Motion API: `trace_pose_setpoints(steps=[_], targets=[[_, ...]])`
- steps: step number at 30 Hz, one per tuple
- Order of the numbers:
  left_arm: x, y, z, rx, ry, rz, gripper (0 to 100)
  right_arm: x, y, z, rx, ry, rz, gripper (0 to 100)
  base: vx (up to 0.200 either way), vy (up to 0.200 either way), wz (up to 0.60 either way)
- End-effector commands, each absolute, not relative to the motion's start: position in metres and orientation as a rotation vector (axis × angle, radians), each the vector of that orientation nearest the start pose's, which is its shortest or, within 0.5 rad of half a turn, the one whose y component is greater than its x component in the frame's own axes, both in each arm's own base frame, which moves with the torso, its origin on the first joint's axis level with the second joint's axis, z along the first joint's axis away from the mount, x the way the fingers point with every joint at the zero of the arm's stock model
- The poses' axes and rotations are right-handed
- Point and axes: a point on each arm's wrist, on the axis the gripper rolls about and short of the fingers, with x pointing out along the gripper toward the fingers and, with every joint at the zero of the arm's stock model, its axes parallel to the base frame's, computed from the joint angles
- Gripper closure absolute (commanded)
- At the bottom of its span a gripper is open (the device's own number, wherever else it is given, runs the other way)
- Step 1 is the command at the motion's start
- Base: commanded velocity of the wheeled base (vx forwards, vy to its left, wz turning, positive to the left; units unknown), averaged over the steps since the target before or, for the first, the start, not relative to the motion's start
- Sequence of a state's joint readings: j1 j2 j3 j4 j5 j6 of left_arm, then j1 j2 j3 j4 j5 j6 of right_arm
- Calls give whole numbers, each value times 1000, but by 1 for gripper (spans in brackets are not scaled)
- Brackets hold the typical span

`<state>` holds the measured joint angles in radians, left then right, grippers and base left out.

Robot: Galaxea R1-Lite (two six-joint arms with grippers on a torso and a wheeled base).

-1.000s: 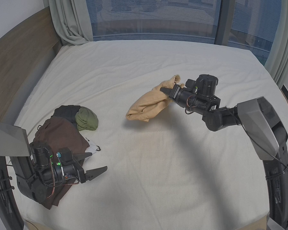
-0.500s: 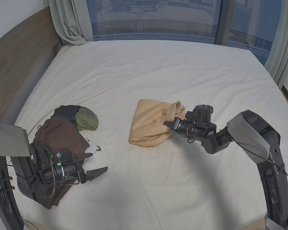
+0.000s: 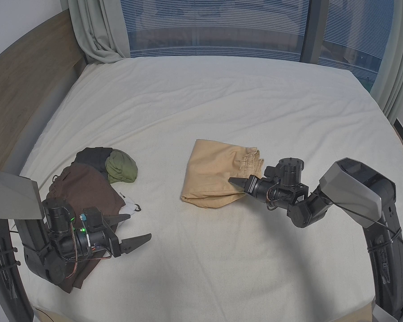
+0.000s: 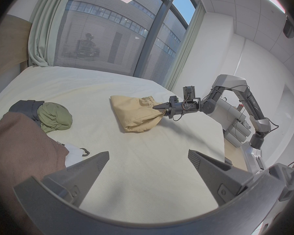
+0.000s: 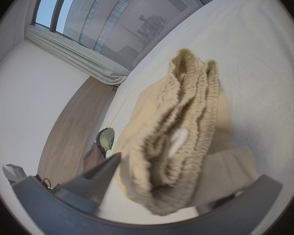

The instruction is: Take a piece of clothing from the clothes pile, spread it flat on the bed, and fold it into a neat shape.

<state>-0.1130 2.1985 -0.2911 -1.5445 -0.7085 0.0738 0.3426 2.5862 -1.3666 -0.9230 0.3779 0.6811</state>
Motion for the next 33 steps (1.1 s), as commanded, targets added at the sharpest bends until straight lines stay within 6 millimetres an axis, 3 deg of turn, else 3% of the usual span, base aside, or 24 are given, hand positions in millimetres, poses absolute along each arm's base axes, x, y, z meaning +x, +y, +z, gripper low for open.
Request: trace_pose_setpoints(steps=[1,4,12,18,22,23,28,33], targets=[[277,-46,19,-40,324,-825,0,448,167,-5,647,537,579,0,0,0,0],[277,-46,19,-40,323,-824,0,441,162,3,635,538,573,0,0,0,0],[278,-46,20,-39,317,-824,0,388,151,8,533,632,575,0,0,0,0],[280,-45,20,-39,312,-821,0,366,166,40,523,589,654,0,0,0,0],[280,-44,20,-39,312,-818,0,365,170,60,530,548,695,0,0,0,0],[280,-45,20,-38,312,-819,0,368,174,72,537,514,717,0,0,0,0],[280,-45,20,-40,315,-821,0,387,179,88,582,443,727,0,0,0,0],[280,-45,20,-39,315,-819,0,415,185,57,585,453,705,0,0,0,0]])
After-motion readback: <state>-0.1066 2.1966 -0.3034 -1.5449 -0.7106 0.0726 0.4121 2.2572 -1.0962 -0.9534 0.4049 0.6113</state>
